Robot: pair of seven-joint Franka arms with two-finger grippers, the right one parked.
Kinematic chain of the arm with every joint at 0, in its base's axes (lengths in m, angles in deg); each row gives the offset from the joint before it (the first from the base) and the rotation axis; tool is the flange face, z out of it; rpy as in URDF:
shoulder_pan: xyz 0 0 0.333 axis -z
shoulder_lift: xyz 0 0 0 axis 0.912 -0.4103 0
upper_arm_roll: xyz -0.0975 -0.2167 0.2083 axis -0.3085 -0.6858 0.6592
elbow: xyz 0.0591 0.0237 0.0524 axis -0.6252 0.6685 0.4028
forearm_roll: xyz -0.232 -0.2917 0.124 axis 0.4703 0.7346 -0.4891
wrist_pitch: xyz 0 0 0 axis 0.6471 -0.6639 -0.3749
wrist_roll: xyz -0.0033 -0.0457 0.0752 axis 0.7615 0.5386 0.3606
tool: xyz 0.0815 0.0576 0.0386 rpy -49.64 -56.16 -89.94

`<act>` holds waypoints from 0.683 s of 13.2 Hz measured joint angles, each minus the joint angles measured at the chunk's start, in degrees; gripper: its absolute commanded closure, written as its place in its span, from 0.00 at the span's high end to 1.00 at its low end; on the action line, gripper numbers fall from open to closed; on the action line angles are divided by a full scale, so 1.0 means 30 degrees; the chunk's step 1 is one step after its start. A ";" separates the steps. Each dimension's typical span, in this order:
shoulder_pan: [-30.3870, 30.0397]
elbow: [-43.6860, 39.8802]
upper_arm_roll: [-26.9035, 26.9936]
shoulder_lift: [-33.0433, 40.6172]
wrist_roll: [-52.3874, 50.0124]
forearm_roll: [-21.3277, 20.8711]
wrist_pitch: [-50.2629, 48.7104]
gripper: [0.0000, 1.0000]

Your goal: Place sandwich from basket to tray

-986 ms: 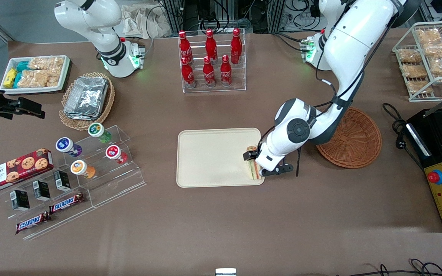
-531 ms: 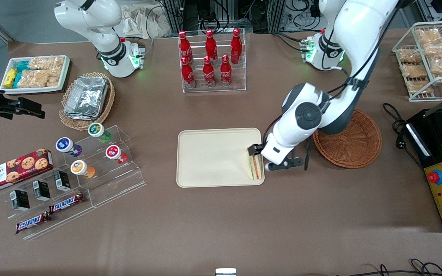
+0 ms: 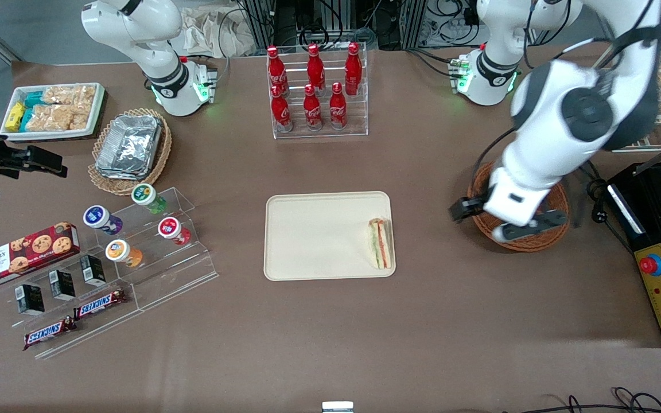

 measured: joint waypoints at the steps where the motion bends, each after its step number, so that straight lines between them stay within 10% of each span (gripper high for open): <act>1: -0.0008 -0.0691 0.0906 0.0136 0.0902 -0.0013 -0.0920 1.00; 9: -0.0430 -0.1725 0.5200 0.1604 0.6889 -0.0011 -0.3610 1.00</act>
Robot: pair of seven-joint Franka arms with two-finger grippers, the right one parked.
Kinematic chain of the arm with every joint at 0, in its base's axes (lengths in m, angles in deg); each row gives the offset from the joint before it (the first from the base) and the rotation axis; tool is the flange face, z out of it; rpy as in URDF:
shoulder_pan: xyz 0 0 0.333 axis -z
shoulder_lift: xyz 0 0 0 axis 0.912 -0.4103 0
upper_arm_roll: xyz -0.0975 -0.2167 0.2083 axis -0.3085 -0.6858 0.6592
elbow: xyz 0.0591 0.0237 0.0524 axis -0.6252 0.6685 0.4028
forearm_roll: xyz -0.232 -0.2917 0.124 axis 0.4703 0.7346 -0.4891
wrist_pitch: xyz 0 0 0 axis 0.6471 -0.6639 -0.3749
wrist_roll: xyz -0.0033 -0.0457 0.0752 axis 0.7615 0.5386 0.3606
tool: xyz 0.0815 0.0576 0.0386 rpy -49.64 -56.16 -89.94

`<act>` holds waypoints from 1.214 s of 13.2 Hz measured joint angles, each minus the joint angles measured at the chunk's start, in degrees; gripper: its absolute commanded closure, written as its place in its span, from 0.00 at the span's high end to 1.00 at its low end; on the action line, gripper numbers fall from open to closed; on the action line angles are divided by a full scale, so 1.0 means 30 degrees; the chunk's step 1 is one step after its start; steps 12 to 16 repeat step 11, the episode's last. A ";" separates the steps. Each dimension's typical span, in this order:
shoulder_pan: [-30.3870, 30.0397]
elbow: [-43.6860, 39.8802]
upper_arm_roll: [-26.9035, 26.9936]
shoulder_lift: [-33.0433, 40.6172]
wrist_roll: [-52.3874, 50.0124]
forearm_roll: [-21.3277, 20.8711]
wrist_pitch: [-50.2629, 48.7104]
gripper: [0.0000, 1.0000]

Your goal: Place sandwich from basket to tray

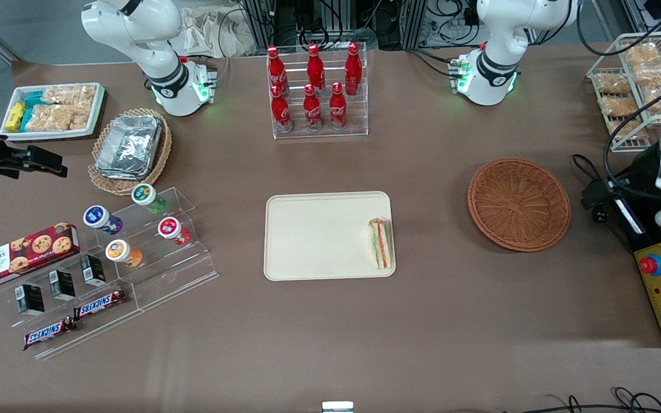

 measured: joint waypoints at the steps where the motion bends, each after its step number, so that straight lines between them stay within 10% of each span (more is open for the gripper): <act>1: -0.1385 -0.0019 -0.1262 0.0418 0.0086 -0.0002 -0.0380 1.00; 4: -0.5220 -0.0028 -0.5240 0.1268 0.0349 -0.0344 -0.0709 1.00; 16: -0.5619 -0.0873 -0.5342 0.0324 0.0350 -0.0429 -0.0671 1.00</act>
